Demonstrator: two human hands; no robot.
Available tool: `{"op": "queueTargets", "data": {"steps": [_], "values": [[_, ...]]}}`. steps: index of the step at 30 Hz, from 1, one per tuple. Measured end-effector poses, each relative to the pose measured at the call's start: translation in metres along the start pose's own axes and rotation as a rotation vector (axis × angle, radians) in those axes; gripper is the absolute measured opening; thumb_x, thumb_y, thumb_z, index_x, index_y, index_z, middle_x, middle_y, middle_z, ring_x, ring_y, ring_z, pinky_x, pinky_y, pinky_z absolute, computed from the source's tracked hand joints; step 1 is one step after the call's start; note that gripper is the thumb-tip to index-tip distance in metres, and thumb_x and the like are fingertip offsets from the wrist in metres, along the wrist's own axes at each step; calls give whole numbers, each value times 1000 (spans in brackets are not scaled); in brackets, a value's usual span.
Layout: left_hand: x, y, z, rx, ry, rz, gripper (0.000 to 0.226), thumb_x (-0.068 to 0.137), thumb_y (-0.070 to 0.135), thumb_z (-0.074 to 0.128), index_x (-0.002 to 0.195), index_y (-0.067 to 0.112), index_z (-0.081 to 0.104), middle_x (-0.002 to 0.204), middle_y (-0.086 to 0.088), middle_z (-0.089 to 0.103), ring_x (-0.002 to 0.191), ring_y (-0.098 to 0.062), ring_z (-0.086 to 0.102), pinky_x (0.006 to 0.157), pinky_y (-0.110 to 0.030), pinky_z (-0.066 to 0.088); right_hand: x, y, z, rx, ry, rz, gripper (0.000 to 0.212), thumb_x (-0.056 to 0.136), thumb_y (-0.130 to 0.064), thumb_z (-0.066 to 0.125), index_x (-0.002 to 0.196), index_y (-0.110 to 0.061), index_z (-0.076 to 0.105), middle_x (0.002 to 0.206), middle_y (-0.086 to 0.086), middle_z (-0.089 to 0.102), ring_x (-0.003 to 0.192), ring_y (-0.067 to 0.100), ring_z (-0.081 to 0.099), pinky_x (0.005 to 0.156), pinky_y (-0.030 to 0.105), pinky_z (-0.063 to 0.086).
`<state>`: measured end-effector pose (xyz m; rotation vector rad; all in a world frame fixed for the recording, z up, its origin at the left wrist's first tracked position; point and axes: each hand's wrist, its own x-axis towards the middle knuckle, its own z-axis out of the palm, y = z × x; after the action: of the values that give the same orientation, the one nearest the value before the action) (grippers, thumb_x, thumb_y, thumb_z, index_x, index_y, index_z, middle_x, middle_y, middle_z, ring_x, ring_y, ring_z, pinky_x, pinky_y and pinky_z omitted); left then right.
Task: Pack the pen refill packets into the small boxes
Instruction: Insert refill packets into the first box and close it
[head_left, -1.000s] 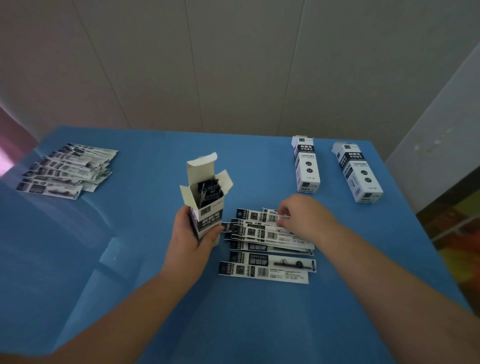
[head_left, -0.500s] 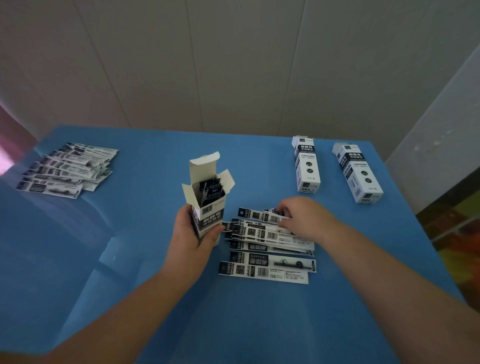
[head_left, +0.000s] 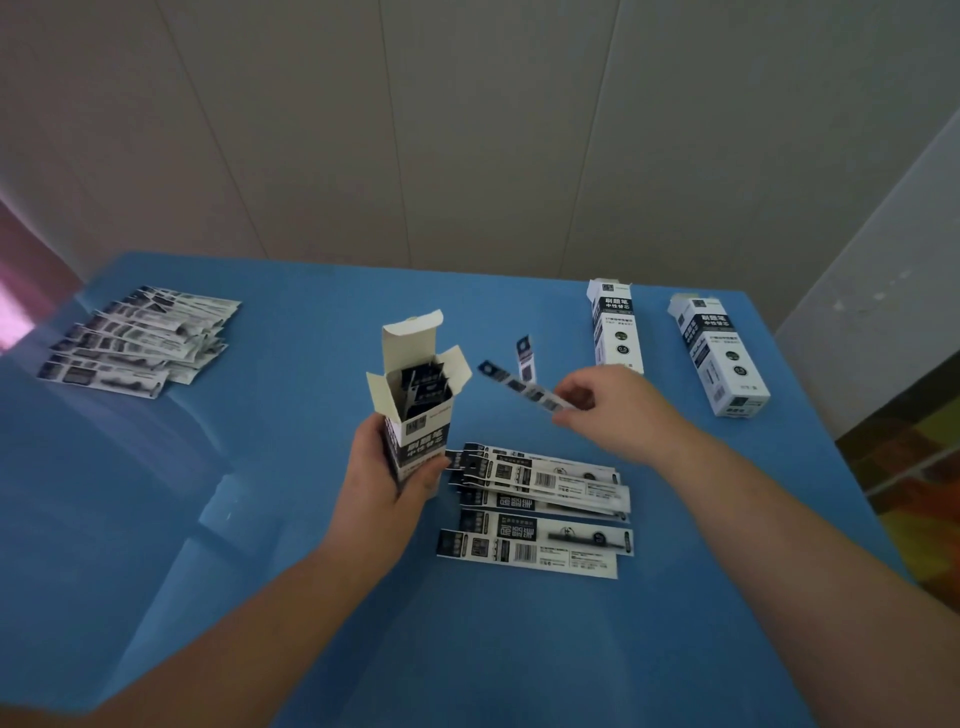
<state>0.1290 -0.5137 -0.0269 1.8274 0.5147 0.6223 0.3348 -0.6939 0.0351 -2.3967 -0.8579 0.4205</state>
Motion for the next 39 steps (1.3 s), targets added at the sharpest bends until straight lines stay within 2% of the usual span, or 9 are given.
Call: {"op": "queueTargets", "data": {"steps": [3,7,13,19,26,30,32,37,39], "values": [[0,-1,1,0,8,1,66,91,13,73,101,71,43,105,36,60,100,12,60,71,-2,46,-3,-12,-9,297,49,67,15,84,-17,81,87,-26,70,86,-8,75,80,7,71,65,20,51],[0,-2,1,9,11,5,66,91,13,73,99,71,43,104,35,61,98,12,61,71,-2,46,-14,-31,-19,653,-50,56,24,86,0,75,99,-20,72,90,-4,79,82,10,72,67,24,59],[0,-3,1,55,16,-4,63,90,20,74,103,71,40,105,38,58,101,13,59,75,-1,44,-33,-63,-38,839,-75,-32,12,85,-7,78,93,-15,74,85,-3,79,79,10,75,63,18,56],[-1,0,1,39,15,17,59,88,26,74,109,69,40,111,31,59,108,4,60,80,-5,47,-49,-104,-50,948,-76,-252,20,72,-23,79,91,-17,74,91,3,79,90,19,77,73,26,60],[-2,-2,1,26,15,20,58,88,29,72,110,71,38,113,33,57,109,6,59,79,-5,47,-42,-130,-36,835,5,-337,15,83,-5,79,88,-19,74,85,-5,79,80,10,74,68,19,57],[-2,-2,2,31,24,15,61,91,26,73,109,71,38,113,34,57,110,8,57,79,-4,46,-36,-136,-36,732,0,-325,13,81,-11,82,90,-18,76,92,4,79,90,31,73,79,38,63],[-2,-1,1,32,23,15,63,91,24,73,108,72,38,113,33,57,110,7,57,79,-4,47,-35,-139,-38,686,1,-343,13,81,-12,83,89,-19,76,91,6,79,89,33,72,79,43,62],[-2,0,2,21,-1,21,61,91,22,73,108,70,39,111,31,57,107,6,59,78,-5,48,-29,-142,-41,544,-29,-328,14,79,-14,85,88,-21,77,87,1,79,85,24,75,82,45,61],[-2,0,2,21,2,29,63,91,20,73,108,71,39,111,32,57,107,6,60,78,-7,48,-27,-141,-40,447,-95,-314,15,79,-17,86,91,-18,78,87,-3,79,84,15,75,84,39,61]]}}
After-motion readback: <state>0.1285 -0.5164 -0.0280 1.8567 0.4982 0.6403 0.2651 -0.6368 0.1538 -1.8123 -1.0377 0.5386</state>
